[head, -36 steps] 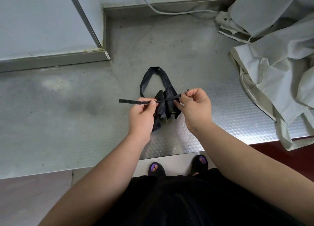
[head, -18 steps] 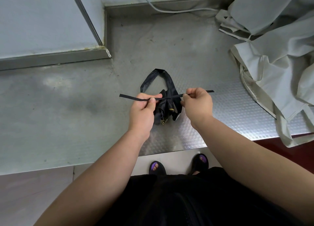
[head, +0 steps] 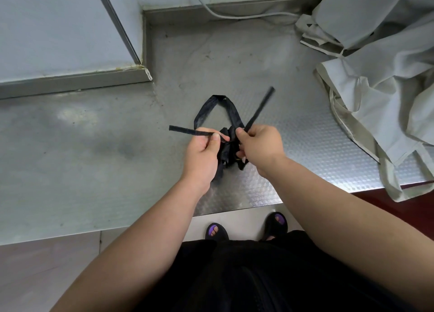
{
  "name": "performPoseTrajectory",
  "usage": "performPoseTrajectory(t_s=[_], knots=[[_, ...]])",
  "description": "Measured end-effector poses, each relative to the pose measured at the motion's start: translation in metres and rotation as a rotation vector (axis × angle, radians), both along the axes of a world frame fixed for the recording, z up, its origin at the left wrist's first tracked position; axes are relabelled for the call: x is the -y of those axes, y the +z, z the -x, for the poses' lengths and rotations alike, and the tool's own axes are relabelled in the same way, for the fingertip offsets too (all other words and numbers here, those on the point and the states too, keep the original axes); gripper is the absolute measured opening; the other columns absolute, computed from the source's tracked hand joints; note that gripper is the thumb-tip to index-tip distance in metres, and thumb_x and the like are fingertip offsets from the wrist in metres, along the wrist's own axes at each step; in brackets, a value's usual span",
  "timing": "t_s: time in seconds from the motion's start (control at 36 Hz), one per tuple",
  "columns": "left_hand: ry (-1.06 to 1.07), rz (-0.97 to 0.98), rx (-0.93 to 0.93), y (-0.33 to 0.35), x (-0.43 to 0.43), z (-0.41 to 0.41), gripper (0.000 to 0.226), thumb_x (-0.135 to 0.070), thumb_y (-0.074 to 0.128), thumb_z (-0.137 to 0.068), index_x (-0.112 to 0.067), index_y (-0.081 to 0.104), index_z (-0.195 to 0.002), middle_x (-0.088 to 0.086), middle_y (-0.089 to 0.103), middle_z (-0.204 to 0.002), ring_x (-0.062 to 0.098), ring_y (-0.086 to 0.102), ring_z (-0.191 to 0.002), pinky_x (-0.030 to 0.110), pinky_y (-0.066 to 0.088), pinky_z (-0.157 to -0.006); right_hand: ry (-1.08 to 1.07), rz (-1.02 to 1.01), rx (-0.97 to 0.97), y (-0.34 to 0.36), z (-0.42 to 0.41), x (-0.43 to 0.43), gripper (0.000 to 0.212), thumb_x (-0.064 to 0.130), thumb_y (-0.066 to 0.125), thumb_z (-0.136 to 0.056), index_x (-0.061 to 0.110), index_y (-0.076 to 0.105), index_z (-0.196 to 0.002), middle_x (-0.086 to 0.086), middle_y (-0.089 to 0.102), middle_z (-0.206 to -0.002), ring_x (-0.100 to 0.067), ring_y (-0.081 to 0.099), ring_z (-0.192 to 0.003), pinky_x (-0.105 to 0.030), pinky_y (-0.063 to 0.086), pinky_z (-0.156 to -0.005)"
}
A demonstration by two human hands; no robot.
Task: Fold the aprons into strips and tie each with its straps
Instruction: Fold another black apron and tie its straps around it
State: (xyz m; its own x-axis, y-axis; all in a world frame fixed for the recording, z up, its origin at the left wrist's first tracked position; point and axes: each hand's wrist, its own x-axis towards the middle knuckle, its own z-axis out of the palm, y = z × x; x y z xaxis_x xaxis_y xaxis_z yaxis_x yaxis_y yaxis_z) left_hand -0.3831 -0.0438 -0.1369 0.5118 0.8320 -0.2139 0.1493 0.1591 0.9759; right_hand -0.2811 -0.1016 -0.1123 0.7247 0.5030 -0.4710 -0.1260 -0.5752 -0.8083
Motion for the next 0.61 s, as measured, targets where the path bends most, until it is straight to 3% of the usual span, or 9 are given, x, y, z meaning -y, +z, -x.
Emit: performPoseTrajectory(t_s=[0.11, 0.22, 0.31, 0.39, 0.44, 0.5, 0.56, 0.61], knots=[[0.035, 0.052, 0.021, 0.001, 0.003, 0.001, 0.029, 0.000, 0.041, -0.097, -0.016, 0.056, -0.078, -0.005, 0.064, -0.078, -0.006, 0.050, -0.056, 0.016, 0.037, -0.064, -0.058, -0.010, -0.002, -0.004, -0.003, -0.002, 0.029, 0.021, 0.056, -0.095, 0.006, 0.050, -0.071, -0.004, 0.055, -0.061, -0.003, 0.055, -0.033, -0.017, 0.040, -0.037], [-0.013, 0.042, -0.021, 0.004, -0.002, -0.003, 0.027, -0.006, 0.040, -0.099, -0.018, 0.053, -0.079, -0.007, 0.060, -0.076, -0.008, 0.049, -0.056, 0.012, 0.036, -0.062, -0.116, -0.074, -0.123, -0.002, -0.005, -0.006, 0.031, 0.020, 0.057, -0.095, 0.008, 0.049, -0.067, -0.003, 0.054, -0.064, -0.008, 0.057, -0.042, -0.020, 0.048, -0.045], [-0.060, 0.029, -0.066, 0.009, -0.007, -0.005, 0.022, -0.012, 0.043, -0.100, -0.022, 0.049, -0.082, -0.009, 0.056, -0.075, -0.009, 0.049, -0.059, 0.008, 0.038, -0.060, 0.020, -0.111, -0.051, 0.001, -0.004, -0.006, 0.032, 0.021, 0.051, -0.098, 0.008, 0.049, -0.068, -0.001, 0.054, -0.065, -0.009, 0.058, -0.052, -0.015, 0.044, -0.046], [-0.086, -0.001, -0.127, 0.009, -0.013, -0.005, 0.023, -0.018, 0.050, -0.097, -0.022, 0.051, -0.074, -0.010, 0.056, -0.070, -0.007, 0.045, -0.054, 0.013, 0.038, -0.059, 0.186, -0.146, 0.061, 0.004, 0.000, -0.001, 0.027, 0.019, 0.046, -0.100, 0.015, 0.053, -0.074, 0.005, 0.054, -0.069, -0.003, 0.059, -0.057, -0.011, 0.043, -0.048], [-0.091, -0.010, -0.139, 0.010, -0.015, -0.006, 0.027, -0.018, 0.053, -0.095, -0.022, 0.054, -0.069, -0.011, 0.056, -0.067, -0.006, 0.044, -0.053, 0.014, 0.037, -0.058, 0.277, -0.173, 0.166, 0.003, 0.003, 0.004, 0.016, 0.016, 0.049, -0.098, 0.015, 0.060, -0.086, 0.006, 0.060, -0.076, -0.001, 0.061, -0.063, -0.009, 0.045, -0.055], [-0.090, -0.010, -0.126, 0.011, -0.015, -0.005, 0.029, -0.016, 0.055, -0.094, -0.025, 0.060, -0.067, -0.012, 0.058, -0.064, -0.001, 0.049, -0.061, 0.016, 0.041, -0.063, 0.308, -0.191, 0.266, 0.002, 0.005, 0.007, 0.010, 0.015, 0.055, -0.095, 0.009, 0.062, -0.097, 0.005, 0.066, -0.082, 0.000, 0.062, -0.066, -0.009, 0.046, -0.062], [-0.092, -0.012, -0.114, 0.013, -0.015, -0.005, 0.030, -0.014, 0.056, -0.093, -0.031, 0.066, -0.069, -0.014, 0.063, -0.068, 0.004, 0.055, -0.071, 0.022, 0.047, -0.074, 0.308, -0.197, 0.327, -0.001, 0.007, 0.007, 0.010, 0.017, 0.059, -0.092, 0.007, 0.060, -0.094, 0.006, 0.069, -0.081, 0.002, 0.063, -0.064, -0.008, 0.047, -0.063], [-0.106, -0.010, -0.118, 0.013, -0.017, -0.004, 0.033, -0.014, 0.057, -0.092, -0.036, 0.068, -0.070, -0.015, 0.067, -0.073, 0.006, 0.060, -0.078, 0.029, 0.050, -0.084, 0.322, -0.170, 0.458, -0.007, 0.007, 0.007, 0.020, 0.021, 0.061, -0.091, 0.001, 0.063, -0.091, -0.003, 0.071, -0.079, -0.012, 0.066, -0.067, -0.020, 0.050, -0.065]])
